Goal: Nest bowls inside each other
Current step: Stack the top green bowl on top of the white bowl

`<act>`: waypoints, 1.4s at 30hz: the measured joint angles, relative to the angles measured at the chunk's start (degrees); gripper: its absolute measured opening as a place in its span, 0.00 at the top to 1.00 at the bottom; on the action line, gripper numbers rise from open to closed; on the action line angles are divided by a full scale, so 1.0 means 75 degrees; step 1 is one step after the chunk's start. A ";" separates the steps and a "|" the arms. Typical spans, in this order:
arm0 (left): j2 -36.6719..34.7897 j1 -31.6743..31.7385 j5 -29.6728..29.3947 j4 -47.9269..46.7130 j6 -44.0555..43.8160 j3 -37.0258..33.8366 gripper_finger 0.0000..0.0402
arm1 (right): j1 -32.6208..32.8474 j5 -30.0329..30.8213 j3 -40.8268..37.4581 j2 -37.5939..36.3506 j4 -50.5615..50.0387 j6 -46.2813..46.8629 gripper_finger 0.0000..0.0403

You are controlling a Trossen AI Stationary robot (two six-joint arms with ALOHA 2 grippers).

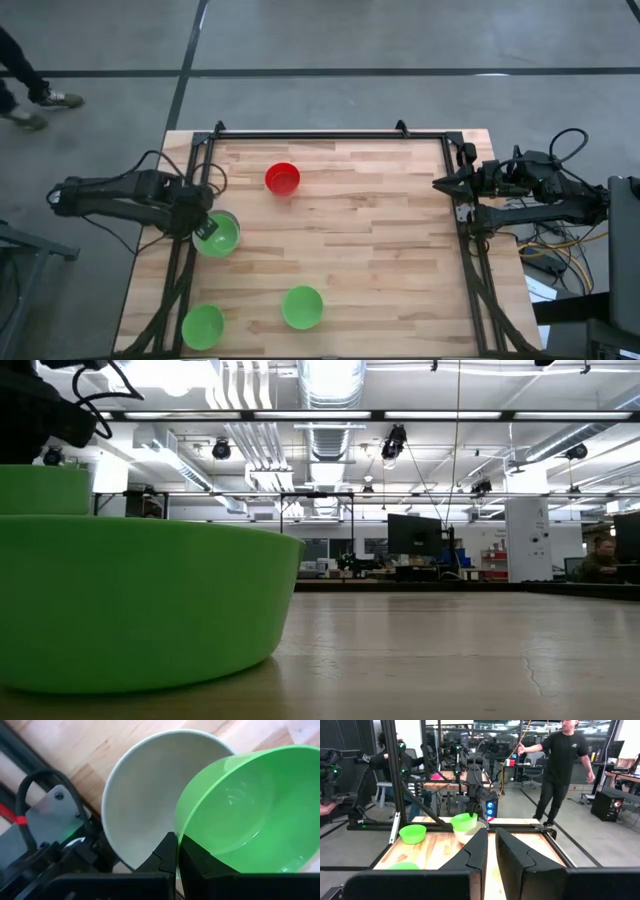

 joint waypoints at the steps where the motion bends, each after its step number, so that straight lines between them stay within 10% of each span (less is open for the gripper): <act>1: 0.0000 0.0031 0.0002 -0.0037 -0.0005 0.0000 0.98 | 0.0003 0.0000 0.0001 0.0000 0.0000 -0.0001 0.92; 42: 0.0892 0.0288 0.0087 -0.0302 0.0442 -0.0001 0.96 | 0.0003 0.0000 0.0002 0.0000 0.0000 -0.0002 0.92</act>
